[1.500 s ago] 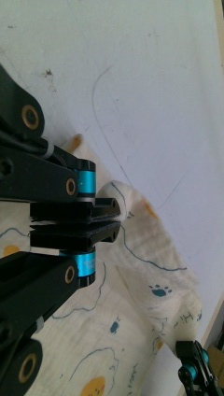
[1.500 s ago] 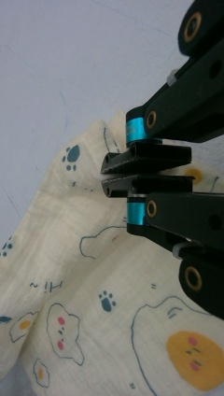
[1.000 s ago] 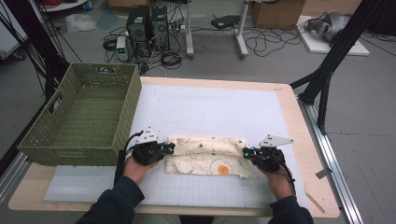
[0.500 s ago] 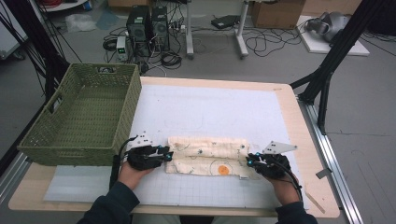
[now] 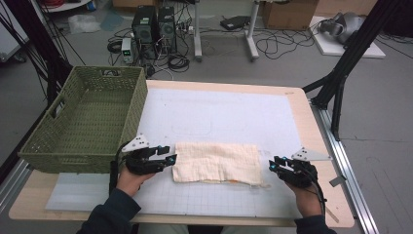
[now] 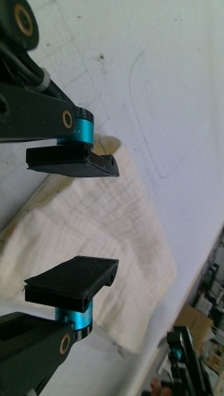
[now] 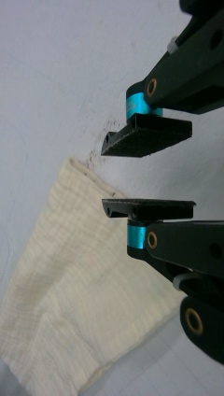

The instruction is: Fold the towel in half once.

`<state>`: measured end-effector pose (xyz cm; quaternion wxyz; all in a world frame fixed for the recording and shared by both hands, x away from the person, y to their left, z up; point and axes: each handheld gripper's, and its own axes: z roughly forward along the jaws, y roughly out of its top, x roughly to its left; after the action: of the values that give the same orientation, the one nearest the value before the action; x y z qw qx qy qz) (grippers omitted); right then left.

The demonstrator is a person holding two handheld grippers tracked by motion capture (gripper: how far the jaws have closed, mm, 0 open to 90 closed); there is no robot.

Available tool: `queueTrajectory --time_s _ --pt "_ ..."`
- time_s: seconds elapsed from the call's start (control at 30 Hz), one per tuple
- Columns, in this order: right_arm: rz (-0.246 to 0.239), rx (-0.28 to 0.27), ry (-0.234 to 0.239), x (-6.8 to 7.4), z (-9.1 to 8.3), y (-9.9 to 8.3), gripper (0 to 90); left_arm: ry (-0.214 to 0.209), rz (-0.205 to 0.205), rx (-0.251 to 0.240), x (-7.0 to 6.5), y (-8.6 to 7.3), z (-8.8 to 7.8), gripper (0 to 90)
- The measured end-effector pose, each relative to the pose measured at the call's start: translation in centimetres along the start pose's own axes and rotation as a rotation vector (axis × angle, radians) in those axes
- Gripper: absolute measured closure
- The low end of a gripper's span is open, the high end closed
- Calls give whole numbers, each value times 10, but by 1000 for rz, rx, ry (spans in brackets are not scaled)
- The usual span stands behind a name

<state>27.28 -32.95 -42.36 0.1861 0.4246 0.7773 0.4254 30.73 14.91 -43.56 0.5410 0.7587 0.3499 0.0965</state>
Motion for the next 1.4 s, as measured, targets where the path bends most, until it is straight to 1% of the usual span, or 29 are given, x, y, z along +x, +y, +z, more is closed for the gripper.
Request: queueTrajectory --time_s 0.03,0.1,0.17,0.23,0.27,0.33,0.37,0.4,0.43,0.47,0.53,0.57,0.63,0.67,0.7,0.73,0.77,0.8,0.87,0.9,0.93,0.97,1.07,1.13,1.23,1.27,1.3,1.37,1.4 --pt "3 7 16 2 2 0 660 13 6 13 -1 0 2 494" --pt "-14 21 43 7 9 1 643 45 20 38 -3 -1 6 502" --pt "-10 35 89 11 16 2 594 66 28 59 -4 -1 10 504" --pt "2 61 150 16 25 3 566 69 29 85 -4 -2 14 507" --pt "-3 78 165 18 30 3 570 72 29 109 -6 -3 17 513" --pt "-53 146 145 25 39 2 637 76 35 131 -7 -4 20 528" --pt "-90 158 120 28 40 2 707 72 39 141 -7 -4 21 543" --pt "-102 165 113 28 40 3 796 62 43 147 -8 -5 23 573" --pt "-116 166 106 28 39 4 857 54 65 158 -9 -6 24 611" --pt "-131 161 94 28 37 4 894 53 82 168 -11 -7 26 670" --pt "-144 152 50 28 33 4 895 51 127 202 -14 -8 29 732" --pt "-141 143 20 26 30 4 895 54 142 208 -15 -8 30 798" --pt "-123 130 8 22 27 4 895 59 161 217 -17 -8 30 855" --pt "-96 119 33 20 26 4 893 62 158 212 -17 -8 30 858" --pt "-71 106 68 20 25 3 817 63 151 205 -17 -8 29 858" --pt "-53 103 109 21 26 3 707 65 141 198 -16 -8 28 857" --pt "-46 109 121 23 28 3 654 65 139 193 -16 -7 28 858" --pt "-64 123 120 26 30 3 658 68 140 191 -15 -7 27 858" --pt "-109 177 96 31 36 2 683 63 135 184 -15 -7 27 869" --pt "-121 178 90 32 37 2 747 60 134 181 -15 -7 27 872" --pt "-123 184 98 32 37 2 840 61 135 174 -15 -6 27 874" --pt "-139 188 99 32 37 2 886 64 128 161 -14 -6 26 874" --pt "-169 188 84 34 35 3 893 68 96 132 -10 -4 21 875" --pt "-172 175 69 33 33 4 894 66 71 122 -7 -4 19 874" --pt "-164 149 36 29 27 6 894 63 66 126 -7 -4 19 874" --pt "-165 140 20 28 26 7 894 61 72 135 -8 -5 21 874" --pt "-159 140 22 27 25 7 894 59 78 150 -8 -5 22 874" --pt "-172 173 8 27 26 6 893 67 92 171 -10 -7 25 873" --pt "-174 201 22 28 29 5 886 74 99 184 -10 -7 26 871"
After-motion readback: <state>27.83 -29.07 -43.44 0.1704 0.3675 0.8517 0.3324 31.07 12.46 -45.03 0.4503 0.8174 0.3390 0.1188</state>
